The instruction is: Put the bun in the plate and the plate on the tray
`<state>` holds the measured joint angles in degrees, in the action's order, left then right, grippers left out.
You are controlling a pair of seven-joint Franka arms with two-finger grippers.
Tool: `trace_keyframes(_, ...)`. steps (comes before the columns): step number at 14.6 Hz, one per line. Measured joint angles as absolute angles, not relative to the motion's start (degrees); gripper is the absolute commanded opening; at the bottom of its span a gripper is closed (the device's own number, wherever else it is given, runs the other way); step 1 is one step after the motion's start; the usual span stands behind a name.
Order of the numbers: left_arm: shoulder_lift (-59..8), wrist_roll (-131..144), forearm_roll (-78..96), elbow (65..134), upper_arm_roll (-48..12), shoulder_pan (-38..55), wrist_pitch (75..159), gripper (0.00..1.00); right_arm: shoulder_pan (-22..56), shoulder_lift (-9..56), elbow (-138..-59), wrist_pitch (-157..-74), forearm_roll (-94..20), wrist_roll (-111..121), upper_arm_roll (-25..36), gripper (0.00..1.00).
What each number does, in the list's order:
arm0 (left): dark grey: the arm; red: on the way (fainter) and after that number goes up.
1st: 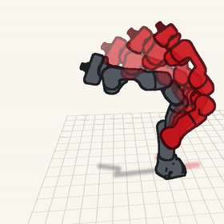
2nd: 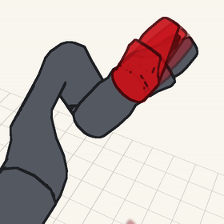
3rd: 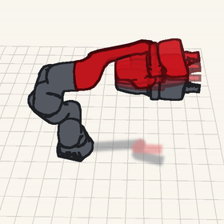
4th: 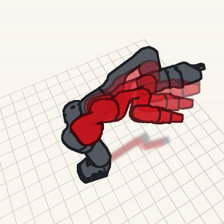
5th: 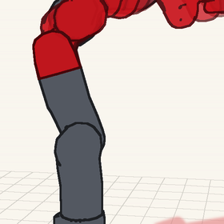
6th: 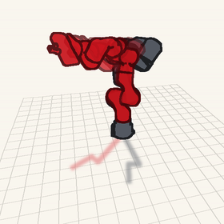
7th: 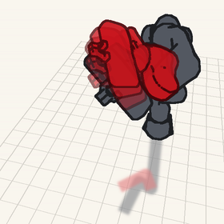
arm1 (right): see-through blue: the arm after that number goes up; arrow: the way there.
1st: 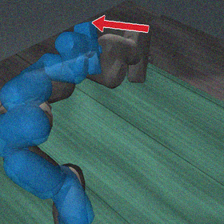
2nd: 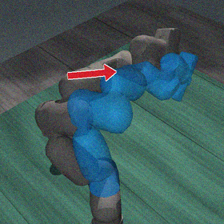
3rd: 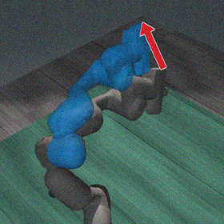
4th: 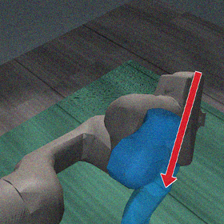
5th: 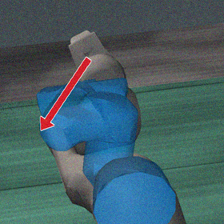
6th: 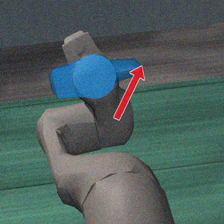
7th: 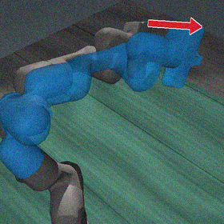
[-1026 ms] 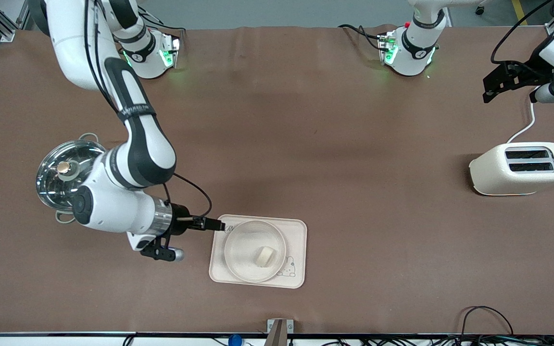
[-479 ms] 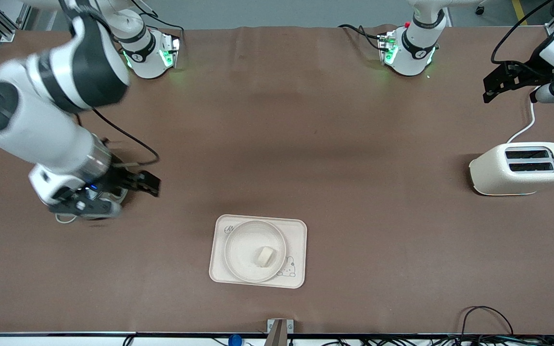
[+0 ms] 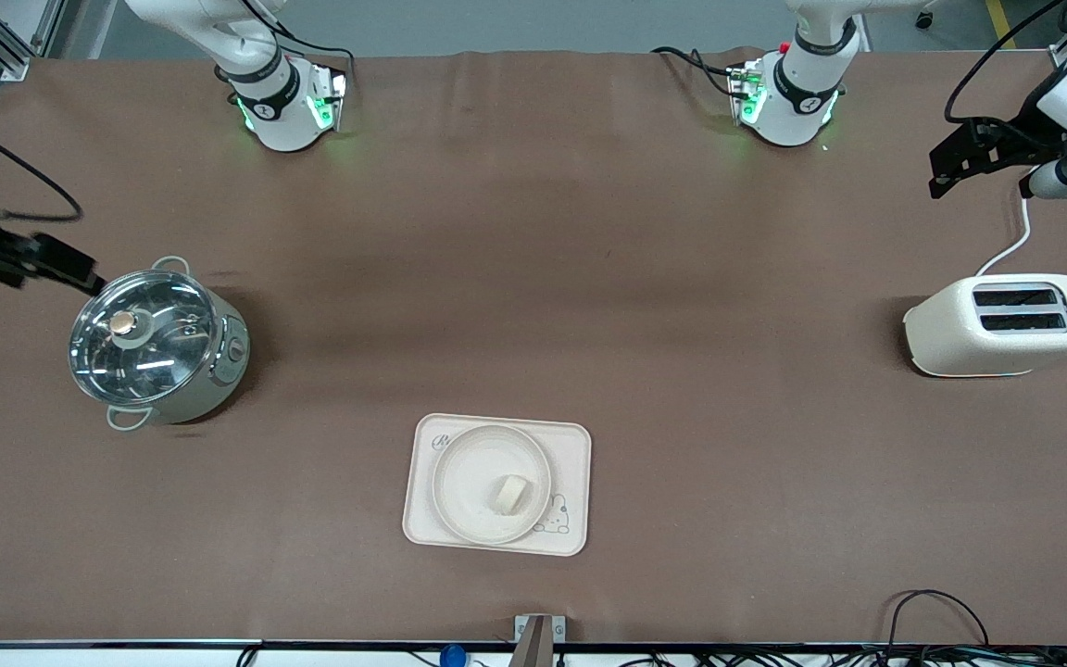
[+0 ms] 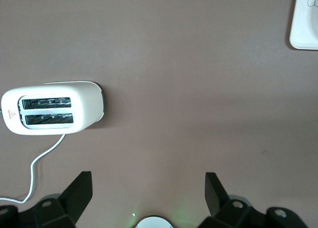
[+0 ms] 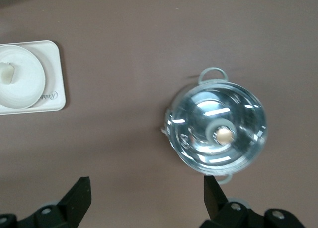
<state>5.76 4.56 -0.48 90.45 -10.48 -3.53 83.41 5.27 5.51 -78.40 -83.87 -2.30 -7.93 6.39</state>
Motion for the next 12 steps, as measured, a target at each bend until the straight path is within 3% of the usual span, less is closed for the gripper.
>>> trace_keyframes(4,5.77,4.56,-0.48,89.93,-10.48,-3.53,83.41,1.0,-0.99,-0.62,-80.35,-81.46,0.51,-5.31,1.37,1.0)
trace_keyframes(12,5.73,4.56,-0.48,89.16,-10.41,-3.57,83.41,1.0,-2.61,-2.05,-87.14,-85.36,0.84,-4.48,-1.64,1.0)
